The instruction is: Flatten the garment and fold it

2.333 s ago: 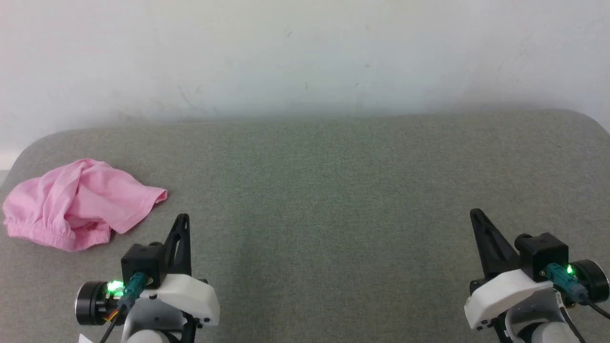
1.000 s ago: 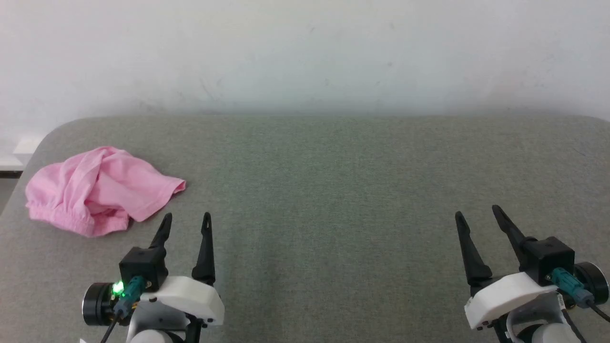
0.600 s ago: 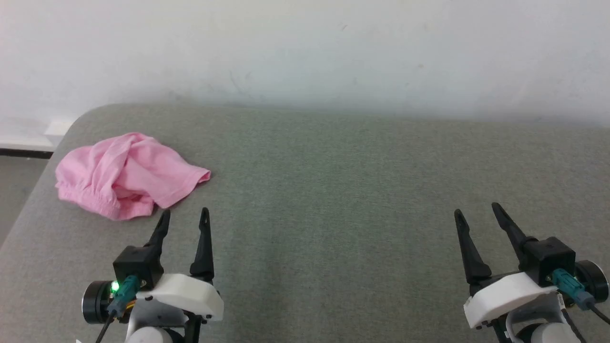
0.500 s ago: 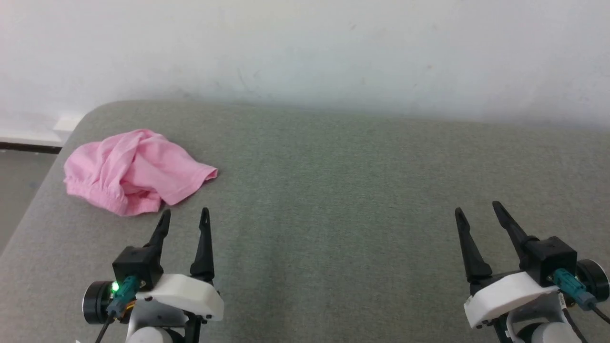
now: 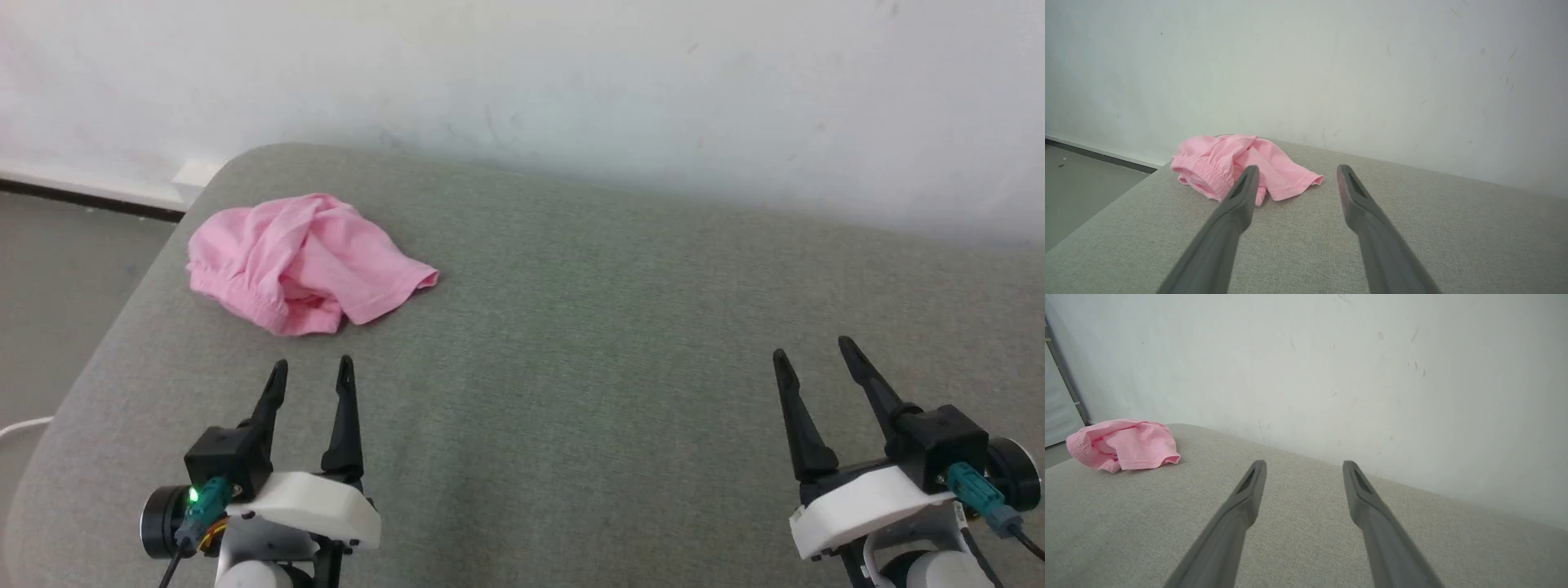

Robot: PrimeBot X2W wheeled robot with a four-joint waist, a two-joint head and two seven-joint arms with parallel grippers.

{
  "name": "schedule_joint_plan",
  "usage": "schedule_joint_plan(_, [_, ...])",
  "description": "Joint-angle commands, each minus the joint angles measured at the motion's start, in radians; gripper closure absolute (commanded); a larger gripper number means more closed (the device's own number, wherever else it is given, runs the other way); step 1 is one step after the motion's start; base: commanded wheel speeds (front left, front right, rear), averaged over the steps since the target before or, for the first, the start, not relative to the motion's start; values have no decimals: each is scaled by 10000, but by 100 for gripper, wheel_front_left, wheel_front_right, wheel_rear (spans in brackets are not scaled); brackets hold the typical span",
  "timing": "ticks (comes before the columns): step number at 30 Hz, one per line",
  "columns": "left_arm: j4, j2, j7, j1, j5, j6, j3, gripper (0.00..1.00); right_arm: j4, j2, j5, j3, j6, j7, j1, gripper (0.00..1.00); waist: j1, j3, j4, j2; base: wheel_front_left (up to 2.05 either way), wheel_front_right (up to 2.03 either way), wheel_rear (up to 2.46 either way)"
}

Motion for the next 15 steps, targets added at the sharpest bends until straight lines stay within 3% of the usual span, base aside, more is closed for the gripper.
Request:
schedule_joint_plan(1, [72, -12, -125, -165, -138, 2, 44, 0, -85, 17, 7, 51, -5, -111, -101, 0, 0, 7, 314, 0, 0, 0, 0])
schedule_joint_plan(15, [206, -14, -418, -240, -502, 21, 142, 0, -295, 21, -17, 207, -7, -254, -90, 0, 0, 163, 1164, 0, 0, 0, 0])
